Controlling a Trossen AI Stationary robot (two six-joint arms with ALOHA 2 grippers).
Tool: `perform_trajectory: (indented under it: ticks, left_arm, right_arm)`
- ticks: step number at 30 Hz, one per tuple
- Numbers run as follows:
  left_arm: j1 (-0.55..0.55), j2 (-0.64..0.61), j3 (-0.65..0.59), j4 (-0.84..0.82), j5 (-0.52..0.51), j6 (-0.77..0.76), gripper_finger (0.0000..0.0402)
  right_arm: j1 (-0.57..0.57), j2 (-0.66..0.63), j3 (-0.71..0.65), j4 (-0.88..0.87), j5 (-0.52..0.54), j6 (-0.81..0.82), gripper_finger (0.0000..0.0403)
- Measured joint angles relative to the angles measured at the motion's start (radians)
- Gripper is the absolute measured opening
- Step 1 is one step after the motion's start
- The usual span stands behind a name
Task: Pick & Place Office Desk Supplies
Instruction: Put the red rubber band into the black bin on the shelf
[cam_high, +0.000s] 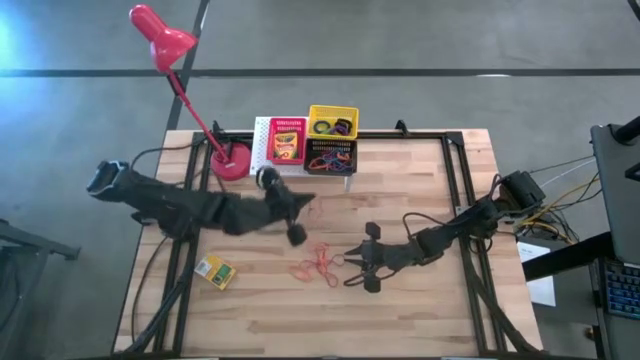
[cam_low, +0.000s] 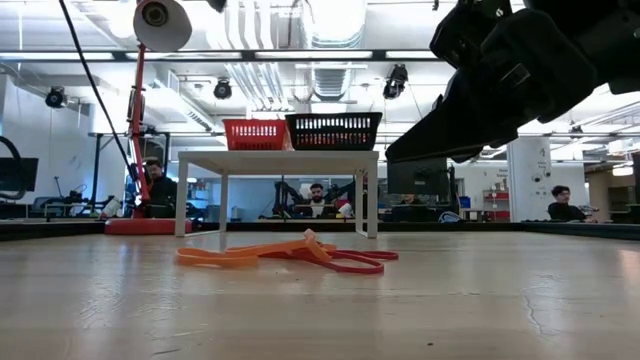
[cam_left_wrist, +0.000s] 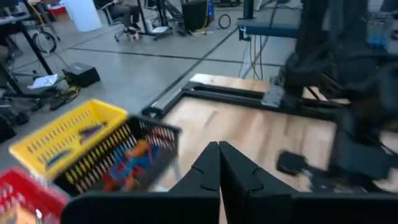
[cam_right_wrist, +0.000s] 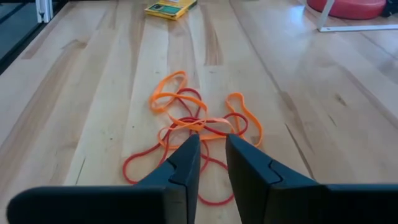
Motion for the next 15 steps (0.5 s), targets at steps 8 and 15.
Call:
perform_trajectory:
  ticks: [8,15]
  left_arm:
    - [0.263,0.002,0.085,0.003,0.120,0.095,0.0000]
    - [0.437,0.009,0.035,0.060,0.312,0.121,0.0000]
  right_arm:
    - [0.000,0.000,0.000,0.003,0.000,0.000,0.0071]
    - [-0.001,0.000,0.000,0.004,0.000,-0.003,0.0074]
